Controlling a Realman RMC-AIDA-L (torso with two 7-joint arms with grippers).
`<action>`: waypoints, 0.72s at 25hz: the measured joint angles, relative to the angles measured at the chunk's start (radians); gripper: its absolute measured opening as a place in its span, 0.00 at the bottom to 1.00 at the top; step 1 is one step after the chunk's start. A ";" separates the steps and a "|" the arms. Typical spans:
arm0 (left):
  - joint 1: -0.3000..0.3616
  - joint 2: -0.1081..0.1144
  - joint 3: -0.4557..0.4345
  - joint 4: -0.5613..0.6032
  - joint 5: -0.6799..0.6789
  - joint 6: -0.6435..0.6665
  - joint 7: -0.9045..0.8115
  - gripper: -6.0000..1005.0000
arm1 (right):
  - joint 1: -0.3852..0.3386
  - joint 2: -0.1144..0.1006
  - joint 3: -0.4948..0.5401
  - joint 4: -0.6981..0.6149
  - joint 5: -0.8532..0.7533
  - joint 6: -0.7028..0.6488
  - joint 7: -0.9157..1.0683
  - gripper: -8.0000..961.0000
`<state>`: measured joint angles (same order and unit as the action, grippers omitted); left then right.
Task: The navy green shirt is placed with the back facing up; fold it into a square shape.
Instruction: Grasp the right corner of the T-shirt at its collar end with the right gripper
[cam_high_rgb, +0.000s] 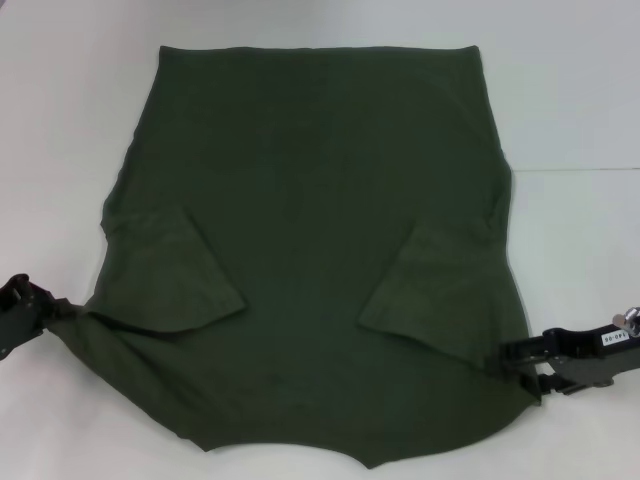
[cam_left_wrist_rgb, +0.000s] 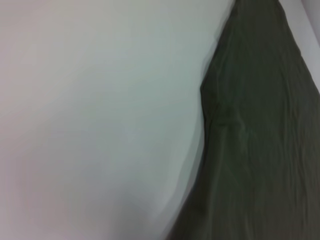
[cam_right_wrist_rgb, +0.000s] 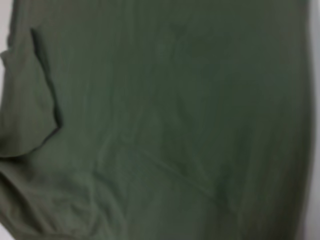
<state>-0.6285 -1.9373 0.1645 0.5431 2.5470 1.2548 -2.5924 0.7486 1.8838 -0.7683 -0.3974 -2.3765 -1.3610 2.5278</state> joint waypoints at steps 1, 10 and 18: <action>0.000 0.000 0.000 0.000 -0.003 0.000 0.000 0.01 | 0.000 0.001 0.002 0.000 0.008 -0.003 -0.002 0.96; -0.001 0.000 0.003 0.000 -0.014 -0.006 0.002 0.01 | -0.008 -0.010 0.051 0.000 0.111 -0.017 -0.019 0.96; 0.000 0.000 0.003 0.000 -0.016 -0.008 0.002 0.01 | 0.018 0.004 0.057 0.001 0.124 -0.007 -0.020 0.96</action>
<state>-0.6289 -1.9374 0.1672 0.5430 2.5309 1.2470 -2.5908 0.7665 1.8876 -0.7109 -0.3967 -2.2530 -1.3682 2.5080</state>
